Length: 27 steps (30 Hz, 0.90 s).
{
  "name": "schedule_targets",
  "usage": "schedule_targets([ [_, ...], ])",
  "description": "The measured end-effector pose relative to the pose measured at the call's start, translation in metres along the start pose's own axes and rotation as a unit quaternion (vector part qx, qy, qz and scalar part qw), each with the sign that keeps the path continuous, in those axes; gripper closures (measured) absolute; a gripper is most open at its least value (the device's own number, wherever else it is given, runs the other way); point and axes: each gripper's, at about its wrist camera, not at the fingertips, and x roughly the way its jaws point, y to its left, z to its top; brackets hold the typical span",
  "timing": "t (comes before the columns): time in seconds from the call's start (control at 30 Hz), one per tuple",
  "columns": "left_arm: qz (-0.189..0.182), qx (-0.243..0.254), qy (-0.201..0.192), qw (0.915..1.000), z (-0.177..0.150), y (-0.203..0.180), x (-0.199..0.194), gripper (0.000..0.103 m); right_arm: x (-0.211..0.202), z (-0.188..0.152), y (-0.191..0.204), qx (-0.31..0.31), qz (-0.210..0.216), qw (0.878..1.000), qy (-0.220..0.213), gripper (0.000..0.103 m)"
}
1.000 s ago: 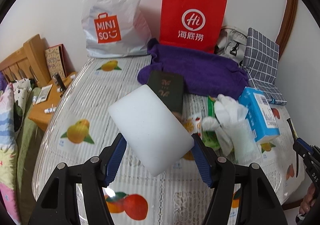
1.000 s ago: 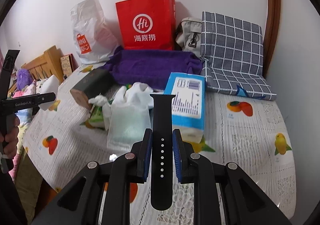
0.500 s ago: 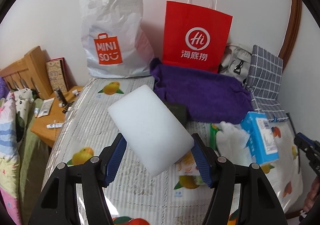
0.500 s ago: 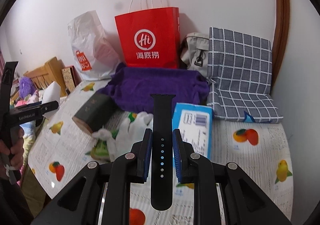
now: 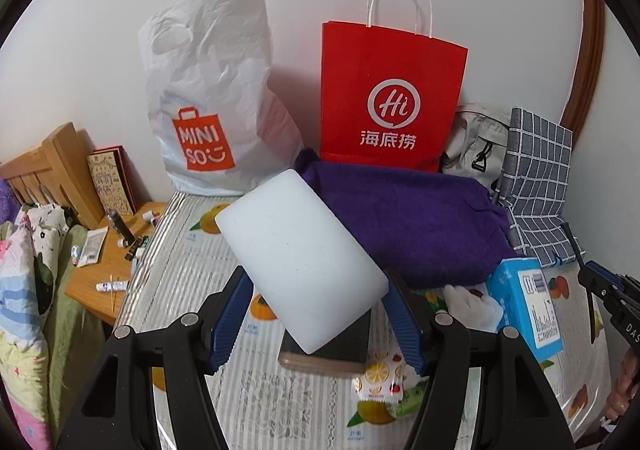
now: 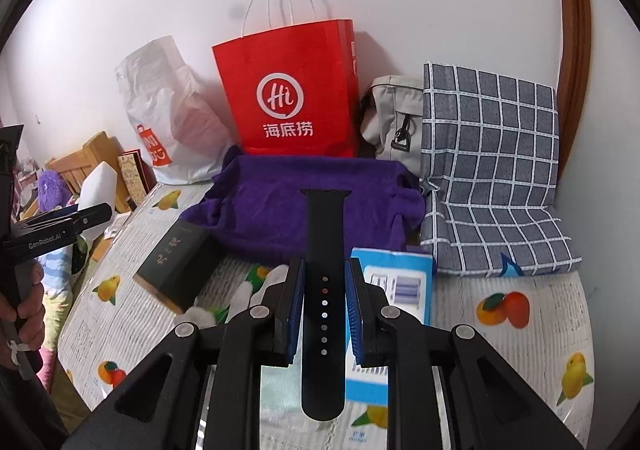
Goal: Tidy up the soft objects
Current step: 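Carry the sponge and strap toward the purple towel with both tools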
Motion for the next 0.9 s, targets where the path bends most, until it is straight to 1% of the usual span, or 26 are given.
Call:
schedule_targets([
  [0.2, 0.001, 0.009, -0.006, 0.9999, 0.018, -0.010, 0.010, 0.039, 0.014, 0.017, -0.006, -0.001, -0.009, 1.000, -0.002, 0.083],
  [0.3, 0.002, 0.013, -0.010, 0.9999, 0.027, -0.015, 0.017, 0.039, 0.022, 0.027, -0.005, -0.014, -0.017, 1.000, -0.008, 0.083],
  [0.6, -0.005, 0.016, -0.006, 0.9998, 0.046, -0.028, 0.046, 0.039, 0.060, 0.053, -0.007, -0.005, -0.002, 1.000, 0.006, 0.083],
  [0.77, -0.006, 0.016, 0.000, 0.9999, 0.053, -0.032, 0.063, 0.039, 0.085, 0.065, -0.014, 0.010, 0.006, 1.000, 0.019, 0.083],
  [0.9, -0.007, 0.012, 0.005, 0.9999, 0.060, -0.032, 0.075, 0.039, 0.099, 0.078, -0.022, 0.023, 0.010, 1.000, 0.019, 0.083],
])
